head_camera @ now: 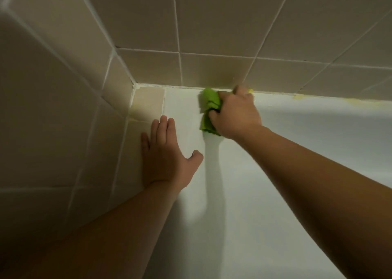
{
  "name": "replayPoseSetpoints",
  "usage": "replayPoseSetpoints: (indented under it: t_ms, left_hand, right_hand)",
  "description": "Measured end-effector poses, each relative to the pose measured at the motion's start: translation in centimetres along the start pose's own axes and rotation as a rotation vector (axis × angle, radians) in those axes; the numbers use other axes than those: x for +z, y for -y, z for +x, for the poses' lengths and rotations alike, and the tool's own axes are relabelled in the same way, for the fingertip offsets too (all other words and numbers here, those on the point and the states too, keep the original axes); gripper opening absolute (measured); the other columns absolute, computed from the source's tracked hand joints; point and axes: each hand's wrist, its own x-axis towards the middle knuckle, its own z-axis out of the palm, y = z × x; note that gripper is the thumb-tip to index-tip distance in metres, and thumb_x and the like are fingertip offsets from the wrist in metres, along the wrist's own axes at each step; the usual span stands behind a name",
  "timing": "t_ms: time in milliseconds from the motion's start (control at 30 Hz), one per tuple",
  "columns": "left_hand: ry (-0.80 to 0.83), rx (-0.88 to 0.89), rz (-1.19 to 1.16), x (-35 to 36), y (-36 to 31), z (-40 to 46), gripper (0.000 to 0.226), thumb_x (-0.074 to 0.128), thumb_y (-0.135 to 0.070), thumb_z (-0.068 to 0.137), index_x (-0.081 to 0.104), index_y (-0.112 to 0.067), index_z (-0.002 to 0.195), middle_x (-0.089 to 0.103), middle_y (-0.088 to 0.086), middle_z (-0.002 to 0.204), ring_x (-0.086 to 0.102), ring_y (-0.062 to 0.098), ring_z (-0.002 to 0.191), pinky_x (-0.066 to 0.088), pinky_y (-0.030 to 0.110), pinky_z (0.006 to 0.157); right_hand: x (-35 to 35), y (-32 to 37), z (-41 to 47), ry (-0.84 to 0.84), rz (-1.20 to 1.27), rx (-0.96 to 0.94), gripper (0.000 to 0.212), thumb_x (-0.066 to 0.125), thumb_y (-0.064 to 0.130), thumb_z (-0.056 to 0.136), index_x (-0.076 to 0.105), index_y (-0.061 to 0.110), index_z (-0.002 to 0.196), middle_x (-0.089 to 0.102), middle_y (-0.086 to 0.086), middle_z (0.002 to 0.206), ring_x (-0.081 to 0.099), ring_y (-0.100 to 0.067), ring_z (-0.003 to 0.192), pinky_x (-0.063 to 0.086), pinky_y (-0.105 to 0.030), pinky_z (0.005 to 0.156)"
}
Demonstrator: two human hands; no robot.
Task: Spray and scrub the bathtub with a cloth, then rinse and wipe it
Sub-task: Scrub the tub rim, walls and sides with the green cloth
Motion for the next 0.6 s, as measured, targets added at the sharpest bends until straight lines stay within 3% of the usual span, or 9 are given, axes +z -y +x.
replayPoseSetpoints:
  t_ms: [100,167,233,367,600]
  left_hand:
    - [0.009,0.013,-0.005,0.1,-0.1,0.0,0.103,0.070,-0.057,0.076,0.030,-0.014,0.161,0.023,0.003,0.170,0.012,0.021,0.158,0.007,0.049,0.128]
    - [0.008,0.020,-0.006,0.2,-0.1,0.1,0.102,0.068,-0.057,0.077,0.030,-0.014,0.161,0.023,0.003,0.170,0.012,0.021,0.158,0.007,0.049,0.128]
    - [-0.003,0.026,-0.001,0.4,0.0,0.2,0.101,0.069,-0.056,0.076,0.032,-0.012,0.160,0.026,0.004,0.169,0.015,0.022,0.158,0.010,0.050,0.128]
    - [-0.011,0.047,0.059,0.8,-0.2,0.7,0.097,0.065,-0.056,0.080,0.031,-0.013,0.161,0.026,0.006,0.168,0.017,0.025,0.157,0.013,0.052,0.126]
    - [0.020,0.140,0.115,1.3,-0.2,1.7,0.086,0.048,-0.057,0.087,0.030,-0.019,0.161,0.024,0.007,0.170,0.018,0.027,0.157,0.013,0.056,0.125]
  right_hand:
    - [-0.7,-3.1,-0.5,-0.088,0.064,0.130,0.037,0.060,0.036,0.096,0.060,0.025,0.132,0.038,-0.010,0.133,0.043,-0.036,0.117,0.045,-0.043,0.090]
    - [-0.8,-3.3,-0.3,-0.107,0.092,0.172,0.038,0.059,0.034,0.096,0.059,0.022,0.131,0.039,-0.011,0.133,0.044,-0.037,0.114,0.044,-0.044,0.093]
    - [-0.1,-1.9,-0.3,-0.126,0.095,0.146,0.042,0.059,0.034,0.096,0.053,0.018,0.134,0.041,-0.013,0.136,0.044,-0.039,0.114,0.041,-0.044,0.095]
    - [1.9,1.4,-0.4,-0.152,0.178,-0.026,0.042,0.057,0.023,0.097,0.041,0.022,0.135,0.042,-0.011,0.132,0.039,-0.032,0.105,0.031,-0.038,0.084]
    - [1.7,-0.1,0.2,-0.231,0.342,0.046,0.033,0.062,0.022,0.096,0.055,0.022,0.128,0.039,-0.009,0.134,0.041,-0.031,0.116,0.039,-0.036,0.087]
